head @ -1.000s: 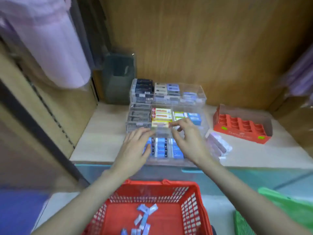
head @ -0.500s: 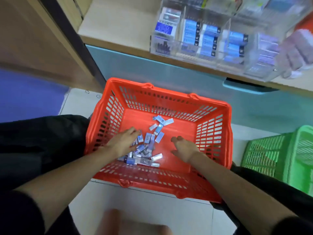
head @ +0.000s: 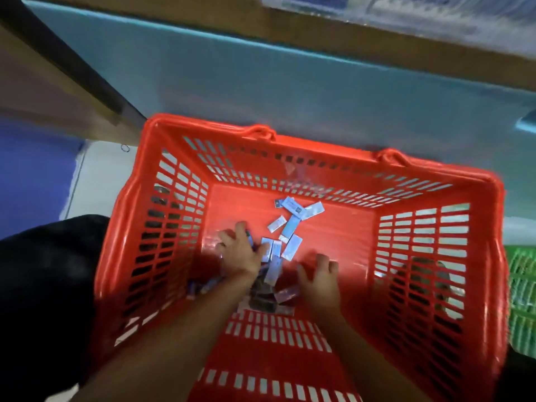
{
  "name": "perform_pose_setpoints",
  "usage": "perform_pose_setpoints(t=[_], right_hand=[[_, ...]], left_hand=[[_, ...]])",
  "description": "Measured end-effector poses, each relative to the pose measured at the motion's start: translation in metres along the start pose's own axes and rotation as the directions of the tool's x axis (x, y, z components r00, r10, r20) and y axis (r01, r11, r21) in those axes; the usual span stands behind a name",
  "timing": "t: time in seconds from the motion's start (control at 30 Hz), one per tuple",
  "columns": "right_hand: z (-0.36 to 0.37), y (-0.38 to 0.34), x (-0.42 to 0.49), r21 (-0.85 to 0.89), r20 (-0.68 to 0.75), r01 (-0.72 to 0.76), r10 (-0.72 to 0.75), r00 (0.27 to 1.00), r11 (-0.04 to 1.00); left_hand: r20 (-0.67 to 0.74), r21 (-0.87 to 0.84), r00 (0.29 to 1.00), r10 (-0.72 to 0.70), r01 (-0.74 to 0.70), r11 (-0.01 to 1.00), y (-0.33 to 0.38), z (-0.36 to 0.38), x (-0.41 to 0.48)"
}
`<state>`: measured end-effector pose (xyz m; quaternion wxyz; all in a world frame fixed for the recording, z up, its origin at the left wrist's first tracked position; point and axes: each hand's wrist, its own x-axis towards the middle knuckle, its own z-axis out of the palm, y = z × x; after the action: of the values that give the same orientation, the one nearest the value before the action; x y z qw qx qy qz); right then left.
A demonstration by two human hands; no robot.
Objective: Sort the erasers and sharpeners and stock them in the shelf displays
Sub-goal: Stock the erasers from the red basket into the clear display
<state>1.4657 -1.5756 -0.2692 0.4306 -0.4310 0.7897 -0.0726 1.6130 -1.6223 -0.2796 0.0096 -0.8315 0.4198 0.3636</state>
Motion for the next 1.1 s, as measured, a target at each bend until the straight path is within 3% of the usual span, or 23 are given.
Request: perform_pose_setpoints(t=[0.1, 0.23, 0.53, 0.63, 0.73, 0.9, 1.1], right_hand=[[0.003, -0.005, 0.012, 0.065, -0.048, 0.018, -0.014, 0.999, 0.998], [0.018, -0.021, 0.018, 0.083, -0.093, 0.032, -0.024, 0.995, 0.996], [0.05, -0.069, 0.032, 0.136, -0.24, -0.23, 0.257, 0.936, 0.964], [0.054, -0.061, 0.034, 0.134, -0.23, -0.123, 0.152, 0.961, 0.983], [0.056, -0.05, 0.031, 0.084, -0.225, -0.017, 0.036, 0.974, 0.996], [0.037, -0.047, 0.035, -0.292, -0.148, 0.092, -0.14, 0.979, 0.952], [0.009, -0.033, 0.032, -0.26, -0.029, 0.168, -0.182, 0.983, 0.951]], left_hand=[[0.011, 0.077, 0.994, 0.107, -0.107, 0.991, -0.003, 0.007, 0.0], [0.029, -0.115, 0.971, 0.239, -0.234, 0.965, -0.024, -0.001, 0.003], [0.203, -0.323, 0.961, 0.187, -0.115, 0.939, -0.037, -0.016, 0.01], [0.186, -0.437, 0.966, 0.182, -0.084, 0.895, -0.032, -0.022, 0.015], [0.172, -0.432, 0.961, 0.216, -0.124, 0.894, -0.022, -0.034, 0.017], [0.21, -0.455, 0.96, 0.185, -0.071, 0.887, -0.019, -0.041, 0.019], [0.193, -0.479, 0.978, 0.075, 0.027, 0.877, -0.012, -0.041, 0.009]])
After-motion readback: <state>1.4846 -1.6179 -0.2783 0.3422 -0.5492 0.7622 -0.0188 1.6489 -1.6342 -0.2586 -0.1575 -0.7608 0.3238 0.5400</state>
